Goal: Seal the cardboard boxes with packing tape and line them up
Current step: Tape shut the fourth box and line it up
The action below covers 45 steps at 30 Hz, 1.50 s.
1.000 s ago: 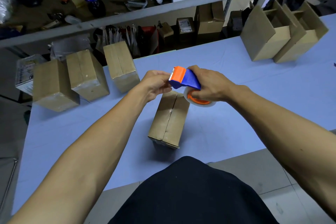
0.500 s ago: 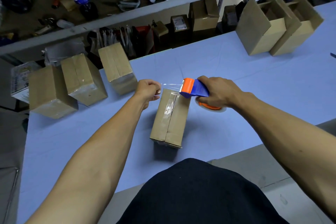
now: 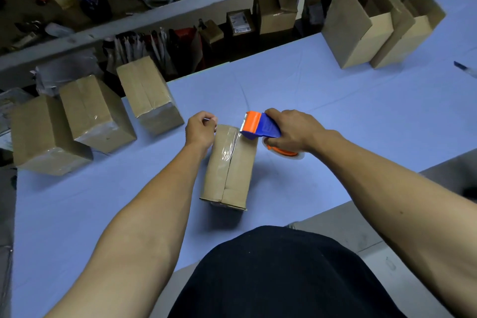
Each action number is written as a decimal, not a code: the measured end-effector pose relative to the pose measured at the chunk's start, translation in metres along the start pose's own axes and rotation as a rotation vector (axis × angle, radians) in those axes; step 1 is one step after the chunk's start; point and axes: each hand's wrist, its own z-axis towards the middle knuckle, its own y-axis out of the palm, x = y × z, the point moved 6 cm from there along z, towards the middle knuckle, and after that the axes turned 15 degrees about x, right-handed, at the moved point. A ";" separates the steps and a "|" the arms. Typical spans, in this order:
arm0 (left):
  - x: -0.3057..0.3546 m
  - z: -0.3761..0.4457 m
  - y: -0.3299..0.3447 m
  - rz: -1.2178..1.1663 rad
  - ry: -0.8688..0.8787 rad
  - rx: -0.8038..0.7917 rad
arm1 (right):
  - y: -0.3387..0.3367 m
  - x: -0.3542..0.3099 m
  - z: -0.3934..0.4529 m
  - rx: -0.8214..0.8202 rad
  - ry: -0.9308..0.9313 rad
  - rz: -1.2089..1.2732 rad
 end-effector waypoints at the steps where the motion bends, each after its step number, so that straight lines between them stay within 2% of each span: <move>1: -0.002 -0.002 0.001 0.014 0.025 0.016 | 0.003 -0.001 -0.001 -0.003 0.003 0.005; 6: -0.009 -0.007 0.007 0.086 0.066 0.044 | 0.010 0.002 -0.007 -0.006 0.042 0.063; 9: -0.019 0.000 0.010 0.157 -0.020 0.026 | 0.011 0.001 -0.007 0.004 0.039 0.070; 12: -0.027 0.005 0.006 0.206 -0.204 -0.016 | 0.011 0.002 -0.007 0.004 0.027 0.057; 14: -0.026 0.005 -0.005 0.285 -0.192 0.044 | 0.012 0.005 -0.008 -0.005 0.028 0.052; 17: 0.000 -0.016 -0.027 0.248 0.077 0.232 | 0.014 0.006 -0.011 0.006 0.039 0.060; 19: 0.020 -0.043 -0.030 0.249 0.382 0.234 | 0.018 0.004 -0.012 0.004 0.047 0.066; 21: 0.030 -0.077 -0.012 0.346 0.695 -0.008 | 0.019 0.002 -0.011 0.015 0.054 0.076; 23: 0.019 -0.103 0.009 0.500 0.836 -0.269 | 0.019 0.003 -0.011 0.023 0.050 0.075; 24: 0.014 -0.106 0.014 0.560 0.844 -0.309 | 0.019 0.004 -0.010 0.021 0.046 0.069; 31: -0.005 -0.100 0.022 0.801 0.758 -0.285 | 0.018 0.007 -0.010 0.007 0.010 0.070; 38: -0.008 -0.097 0.023 0.841 0.763 -0.259 | 0.020 0.037 -0.032 0.021 -0.064 0.014; 45: -0.008 -0.097 0.025 0.870 0.741 -0.243 | 0.022 0.068 -0.051 0.026 -0.007 0.007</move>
